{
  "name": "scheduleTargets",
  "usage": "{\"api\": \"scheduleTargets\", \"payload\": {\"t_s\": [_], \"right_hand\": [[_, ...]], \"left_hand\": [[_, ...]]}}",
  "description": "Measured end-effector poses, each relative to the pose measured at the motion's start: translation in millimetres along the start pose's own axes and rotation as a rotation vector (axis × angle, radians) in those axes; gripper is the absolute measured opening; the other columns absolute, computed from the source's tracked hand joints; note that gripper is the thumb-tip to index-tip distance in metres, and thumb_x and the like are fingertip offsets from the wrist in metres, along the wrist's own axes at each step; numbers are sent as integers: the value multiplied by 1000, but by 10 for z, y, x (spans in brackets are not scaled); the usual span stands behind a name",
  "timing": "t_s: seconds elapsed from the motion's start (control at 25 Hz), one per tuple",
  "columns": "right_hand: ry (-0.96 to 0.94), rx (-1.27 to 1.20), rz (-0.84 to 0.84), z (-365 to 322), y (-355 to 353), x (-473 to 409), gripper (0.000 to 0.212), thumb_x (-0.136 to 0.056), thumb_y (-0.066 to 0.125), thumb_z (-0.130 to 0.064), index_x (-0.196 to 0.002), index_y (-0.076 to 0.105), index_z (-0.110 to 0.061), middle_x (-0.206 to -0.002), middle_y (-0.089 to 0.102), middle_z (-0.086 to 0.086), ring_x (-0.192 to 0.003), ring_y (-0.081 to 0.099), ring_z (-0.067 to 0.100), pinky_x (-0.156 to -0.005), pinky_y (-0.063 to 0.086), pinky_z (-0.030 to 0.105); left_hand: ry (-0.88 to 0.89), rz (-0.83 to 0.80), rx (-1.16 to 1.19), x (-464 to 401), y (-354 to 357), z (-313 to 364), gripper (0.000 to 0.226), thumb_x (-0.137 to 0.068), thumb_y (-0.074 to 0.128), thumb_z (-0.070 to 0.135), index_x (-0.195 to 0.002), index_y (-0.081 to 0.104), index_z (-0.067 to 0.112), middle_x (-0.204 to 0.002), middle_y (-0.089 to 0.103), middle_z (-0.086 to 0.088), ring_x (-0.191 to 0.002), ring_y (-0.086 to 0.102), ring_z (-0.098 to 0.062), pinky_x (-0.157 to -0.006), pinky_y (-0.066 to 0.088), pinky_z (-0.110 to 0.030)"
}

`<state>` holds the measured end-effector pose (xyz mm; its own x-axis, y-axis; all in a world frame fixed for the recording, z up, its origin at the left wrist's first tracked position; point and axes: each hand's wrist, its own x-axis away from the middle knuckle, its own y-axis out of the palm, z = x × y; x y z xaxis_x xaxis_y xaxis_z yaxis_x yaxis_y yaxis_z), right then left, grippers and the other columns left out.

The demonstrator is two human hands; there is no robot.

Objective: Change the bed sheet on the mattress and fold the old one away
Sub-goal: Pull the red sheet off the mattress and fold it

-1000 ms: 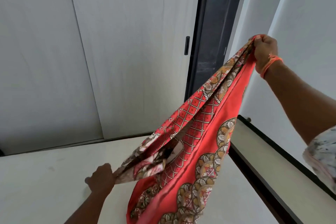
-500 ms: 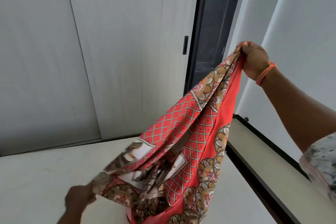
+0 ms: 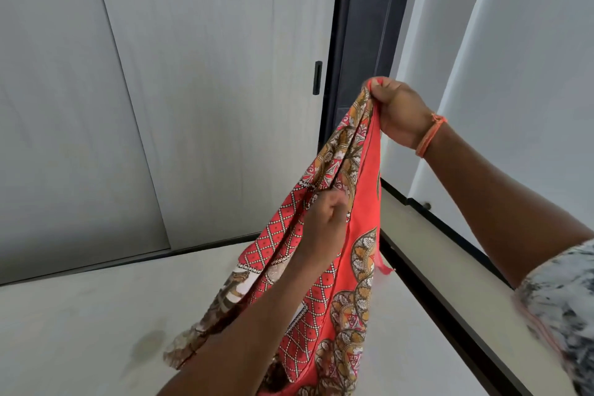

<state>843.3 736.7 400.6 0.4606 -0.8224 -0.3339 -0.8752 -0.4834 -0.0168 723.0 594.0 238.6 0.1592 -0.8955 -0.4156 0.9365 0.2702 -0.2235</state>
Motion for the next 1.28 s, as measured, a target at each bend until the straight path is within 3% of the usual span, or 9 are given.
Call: {"api": "scheduleTargets", "payload": {"t_s": [0.12, 0.16, 0.28, 0.36, 0.6, 0.72, 0.84, 1.08, 1.28], "right_hand": [[-3, -29, -125, 10, 10, 48, 23, -102, 38, -16, -88, 55, -10, -72, 54, 2, -69, 54, 15, -72, 51, 28], [2, -24, -182, 13, -17, 59, 21, -101, 41, -19, -88, 55, -10, -73, 55, 3, -70, 54, 16, -72, 51, 28], [10, 24, -261, -9, -124, 105, 21, -93, 52, -29, -91, 56, -9, -77, 57, 4, -73, 56, 17, -70, 53, 25], [-1, 50, -246, 5, -170, 94, 24, -93, 52, -32, -94, 58, -9, -79, 57, 3, -75, 57, 17, -69, 54, 25], [-15, 153, -186, 130, -237, -52, 25, -100, 44, -31, -95, 60, -12, -79, 58, 3, -76, 59, 16, -70, 54, 24], [-5, 92, -173, 140, -166, -40, 24, -101, 44, -25, -94, 61, -11, -76, 59, 1, -72, 60, 14, -70, 54, 25], [-4, 36, -105, 195, -59, -56, 24, -103, 41, -19, -95, 61, -10, -73, 60, -1, -68, 61, 13, -68, 55, 25], [25, -10, -40, 176, -194, 9, 26, -104, 38, -22, -92, 60, -11, -71, 56, -1, -69, 58, 12, -73, 55, 26], [8, 5, -41, 141, -292, 30, 26, -104, 38, -25, -93, 59, -13, -73, 56, -1, -72, 59, 12, -77, 54, 28]], "left_hand": [[-128, 16, 142, -401, -36, 102, 36, -106, 36, 37, -135, 54, 26, -125, 60, 5, -112, 58, -9, -95, 49, -31], [-194, -3, 211, -483, -81, 80, 36, -106, 37, 37, -136, 54, 27, -128, 61, 5, -116, 59, -11, -99, 47, -32], [-211, -175, 281, -472, -230, 150, 26, -102, 51, 35, -98, 71, 18, -89, 74, 7, -81, 70, -5, -76, 51, -22], [-112, -191, 194, -376, -224, 172, 25, -99, 58, 27, -78, 66, 17, -61, 65, 18, -57, 61, 5, -59, 43, -11], [125, 135, -182, -192, 45, -169, 14, -92, 66, 29, -101, 63, 19, -96, 67, 6, -84, 65, -4, -68, 56, -22], [303, 123, -393, 86, 487, -27, 31, -95, 60, 12, -125, 57, 12, -118, 61, -3, -99, 63, -13, -79, 53, -21], [257, 19, -398, 261, 836, -54, 43, -98, 51, 8, -140, 43, 13, -138, 47, -6, -118, 58, -19, -93, 50, -23], [121, -74, -309, 333, 775, -311, 12, -101, 45, 18, -106, 55, 12, -107, 55, -1, -90, 50, -8, -78, 42, -23], [80, 176, -668, 23, 354, -728, 6, -91, 64, 25, -91, 69, 24, -111, 55, 4, -101, 51, -16, -83, 48, -37]]}}
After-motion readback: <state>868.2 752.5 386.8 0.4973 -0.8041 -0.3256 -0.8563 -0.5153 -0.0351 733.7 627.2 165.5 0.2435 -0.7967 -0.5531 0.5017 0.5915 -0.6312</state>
